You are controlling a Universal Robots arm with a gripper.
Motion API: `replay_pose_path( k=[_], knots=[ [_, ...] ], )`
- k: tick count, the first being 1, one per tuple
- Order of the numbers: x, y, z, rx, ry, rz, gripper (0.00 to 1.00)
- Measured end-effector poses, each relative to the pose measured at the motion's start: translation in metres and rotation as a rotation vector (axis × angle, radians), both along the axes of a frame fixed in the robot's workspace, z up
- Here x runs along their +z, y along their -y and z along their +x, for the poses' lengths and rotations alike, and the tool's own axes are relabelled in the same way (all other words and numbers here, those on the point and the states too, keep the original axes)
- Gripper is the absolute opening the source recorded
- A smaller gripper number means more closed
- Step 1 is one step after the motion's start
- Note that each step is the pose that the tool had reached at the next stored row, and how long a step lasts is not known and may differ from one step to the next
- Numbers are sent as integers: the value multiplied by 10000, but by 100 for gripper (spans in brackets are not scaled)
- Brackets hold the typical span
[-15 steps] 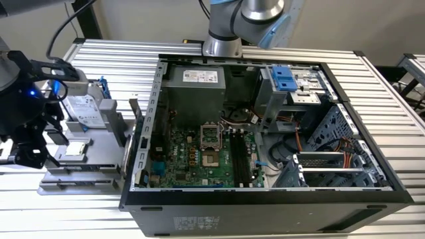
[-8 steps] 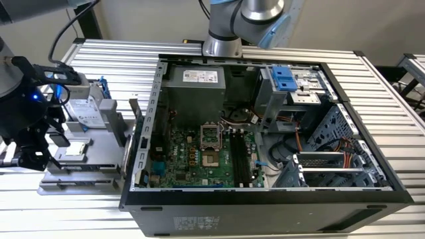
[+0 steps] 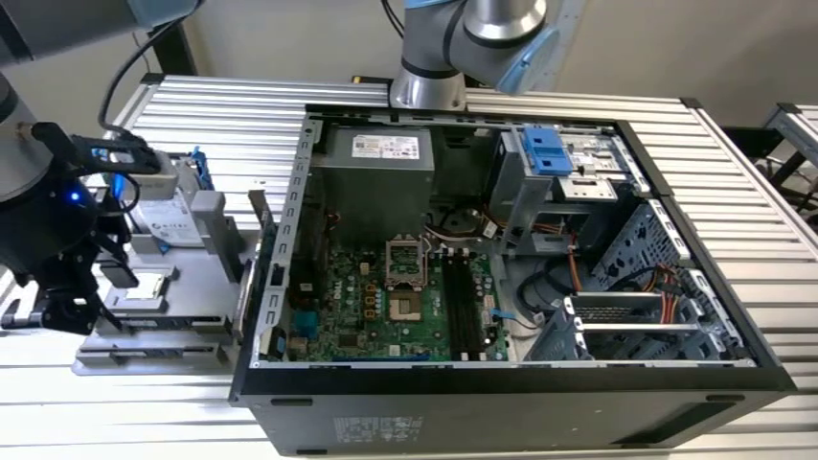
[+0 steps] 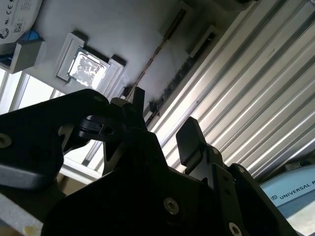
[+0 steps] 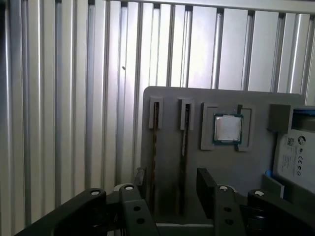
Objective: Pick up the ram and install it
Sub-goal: 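Pick up the ram and move it above insertion slot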
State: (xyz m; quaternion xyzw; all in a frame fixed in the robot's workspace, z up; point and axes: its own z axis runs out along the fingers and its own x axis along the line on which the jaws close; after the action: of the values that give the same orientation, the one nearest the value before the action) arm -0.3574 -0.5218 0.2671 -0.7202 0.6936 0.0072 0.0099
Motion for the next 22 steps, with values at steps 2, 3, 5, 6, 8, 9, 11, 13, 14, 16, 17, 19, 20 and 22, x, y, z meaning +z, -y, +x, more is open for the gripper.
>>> replay_pose_path(
  k=[2,3,5,6,8,9,11,13,14,16,17,19,20,22],
  knots=[
    [-22,3,0,-24,0,1,100],
    [-34,4,-1,-34,0,0,100],
    [-57,10,-2,-50,-1,-1,100],
    [-70,12,-3,-59,0,0,100],
    [-97,17,-4,-74,-1,-1,100],
    [-112,20,-5,-81,0,0,100],
    [-138,25,-6,-93,-1,-1,100],
    [-165,29,-7,-105,0,0,100],
    [-178,31,-8,-112,0,-1,100],
    [-203,37,-8,-122,0,-1,100],
    [-213,40,-9,-127,-1,-1,100],
    [-236,52,-10,-137,0,0,100],
    [-247,57,-11,-142,0,0,100],
    [-270,65,-13,-150,1,1,100]
  ],
)
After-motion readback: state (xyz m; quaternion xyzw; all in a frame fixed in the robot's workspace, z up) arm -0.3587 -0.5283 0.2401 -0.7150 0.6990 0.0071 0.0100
